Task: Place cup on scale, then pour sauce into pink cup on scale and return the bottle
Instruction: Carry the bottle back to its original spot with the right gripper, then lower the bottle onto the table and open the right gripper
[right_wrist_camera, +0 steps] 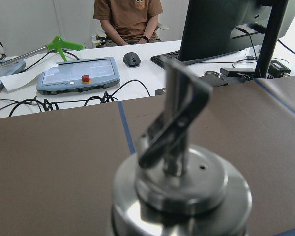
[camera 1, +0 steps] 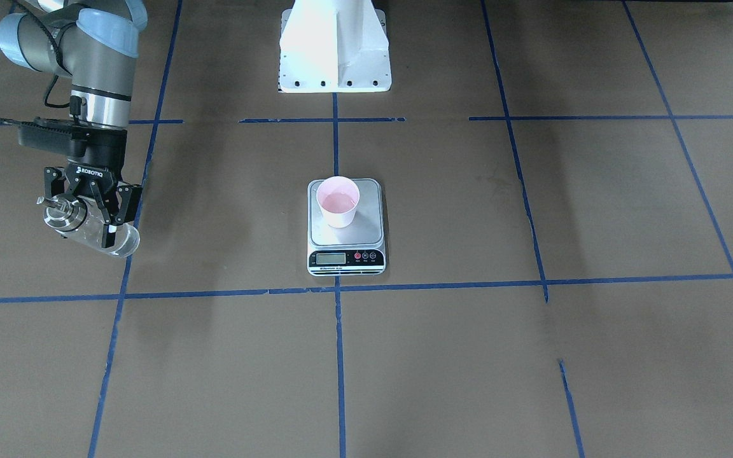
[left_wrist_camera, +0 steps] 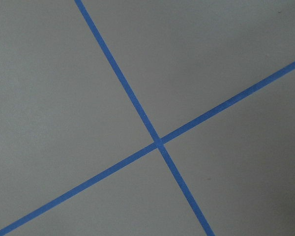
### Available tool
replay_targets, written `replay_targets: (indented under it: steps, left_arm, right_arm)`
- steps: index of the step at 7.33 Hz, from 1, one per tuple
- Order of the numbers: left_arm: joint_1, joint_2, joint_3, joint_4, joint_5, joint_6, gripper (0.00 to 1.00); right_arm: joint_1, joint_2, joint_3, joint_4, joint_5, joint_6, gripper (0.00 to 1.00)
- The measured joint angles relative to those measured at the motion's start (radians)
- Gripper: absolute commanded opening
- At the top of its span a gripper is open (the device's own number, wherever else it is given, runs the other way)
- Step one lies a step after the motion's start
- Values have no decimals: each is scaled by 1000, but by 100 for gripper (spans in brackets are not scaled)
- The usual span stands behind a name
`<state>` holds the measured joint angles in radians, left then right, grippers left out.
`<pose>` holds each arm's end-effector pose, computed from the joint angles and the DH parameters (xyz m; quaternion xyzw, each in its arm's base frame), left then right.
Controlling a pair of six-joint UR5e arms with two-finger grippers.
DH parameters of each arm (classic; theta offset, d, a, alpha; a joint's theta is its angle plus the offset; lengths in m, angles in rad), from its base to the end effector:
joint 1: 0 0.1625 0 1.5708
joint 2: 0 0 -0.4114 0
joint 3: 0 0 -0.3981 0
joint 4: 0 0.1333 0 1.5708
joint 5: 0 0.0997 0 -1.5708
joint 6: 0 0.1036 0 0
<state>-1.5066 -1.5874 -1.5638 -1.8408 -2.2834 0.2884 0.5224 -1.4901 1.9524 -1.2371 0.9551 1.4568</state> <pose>-0.0319 -0.5255 0.6178 0.1684 0.3286 0.2106 0.9051 -0.3540 -0.4267 0.3829 0.3809 -0.2634 0.2931 0.8364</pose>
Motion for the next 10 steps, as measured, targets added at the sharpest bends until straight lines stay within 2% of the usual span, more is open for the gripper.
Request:
replay_targets:
  steps: [4,7,10]
  left_arm:
    - [0,1,3,0,-1,-1,100]
    - [0,1,6,0,-1,-2,100]
    - [0,0,5,0,-1,-1,100]
  right_arm:
    - [-90,-26,-33,38,-146,43,0]
    - [-123,-28,-64,39,-192,55,0]
    - [-130,-29,-72,35,-185,55,0]
